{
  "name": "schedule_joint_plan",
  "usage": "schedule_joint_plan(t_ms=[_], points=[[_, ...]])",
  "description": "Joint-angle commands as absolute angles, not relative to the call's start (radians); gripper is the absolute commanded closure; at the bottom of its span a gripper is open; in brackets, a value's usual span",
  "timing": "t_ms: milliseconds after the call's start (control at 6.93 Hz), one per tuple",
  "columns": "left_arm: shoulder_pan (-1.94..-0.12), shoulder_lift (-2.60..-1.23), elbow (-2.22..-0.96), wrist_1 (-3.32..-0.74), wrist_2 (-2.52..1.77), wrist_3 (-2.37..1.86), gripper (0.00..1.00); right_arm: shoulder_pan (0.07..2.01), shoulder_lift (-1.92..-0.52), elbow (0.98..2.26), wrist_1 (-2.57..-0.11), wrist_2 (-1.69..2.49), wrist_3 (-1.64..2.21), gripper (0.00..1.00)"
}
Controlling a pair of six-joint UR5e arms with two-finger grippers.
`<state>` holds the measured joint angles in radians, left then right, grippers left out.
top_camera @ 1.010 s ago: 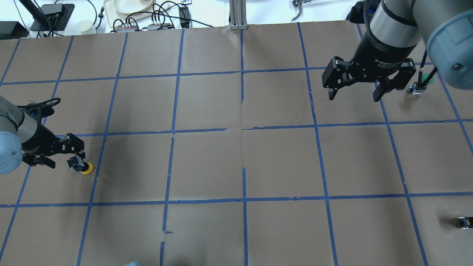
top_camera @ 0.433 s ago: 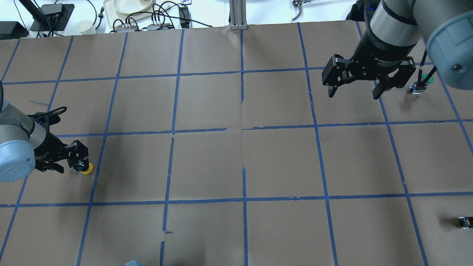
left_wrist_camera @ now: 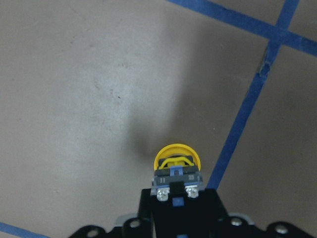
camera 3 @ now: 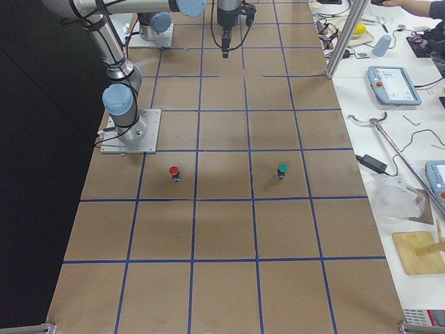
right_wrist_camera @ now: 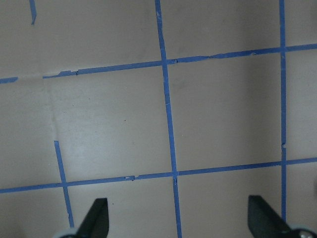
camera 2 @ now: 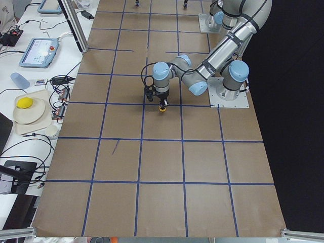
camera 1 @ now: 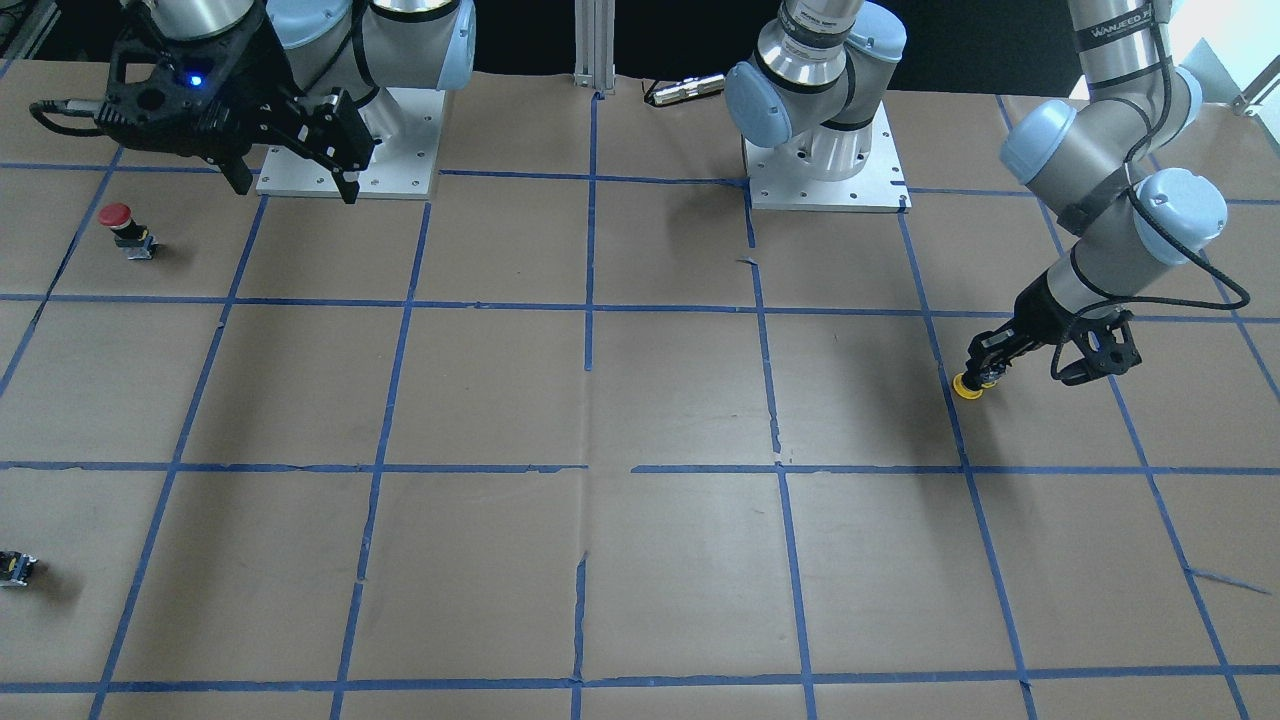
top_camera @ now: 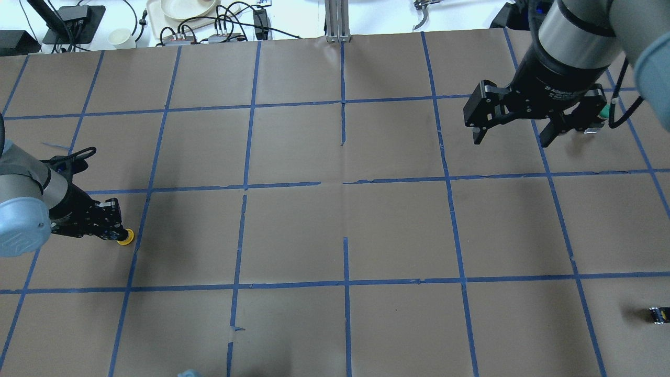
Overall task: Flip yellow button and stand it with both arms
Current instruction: 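Lift the button with the left gripper and carry it toward the right gripper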
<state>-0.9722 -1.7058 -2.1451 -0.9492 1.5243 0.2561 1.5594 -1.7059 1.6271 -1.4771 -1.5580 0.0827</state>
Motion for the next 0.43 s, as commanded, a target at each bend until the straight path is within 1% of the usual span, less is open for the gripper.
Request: schedule_joint_plan(t_ms=[0, 144, 288], points=[[-1.008, -1.669, -2.141, -1.061, 1.272, 0.245, 0.81, 1.560, -1.782, 1.628, -1.447, -1.545, 0.078, 0.00], [-1.058, -1.643, -2.140, -1.106, 1.147, 0.241, 0.81, 1.563, -1.790, 1.629, -1.445, -1.542, 0.080, 0.00], [-1.113, -1.643, -2.152, -1.117, 0.985, 0.236, 0.81, 1.563, -1.751, 1.669, -1.457, -1.525, 0.081, 0.00]])
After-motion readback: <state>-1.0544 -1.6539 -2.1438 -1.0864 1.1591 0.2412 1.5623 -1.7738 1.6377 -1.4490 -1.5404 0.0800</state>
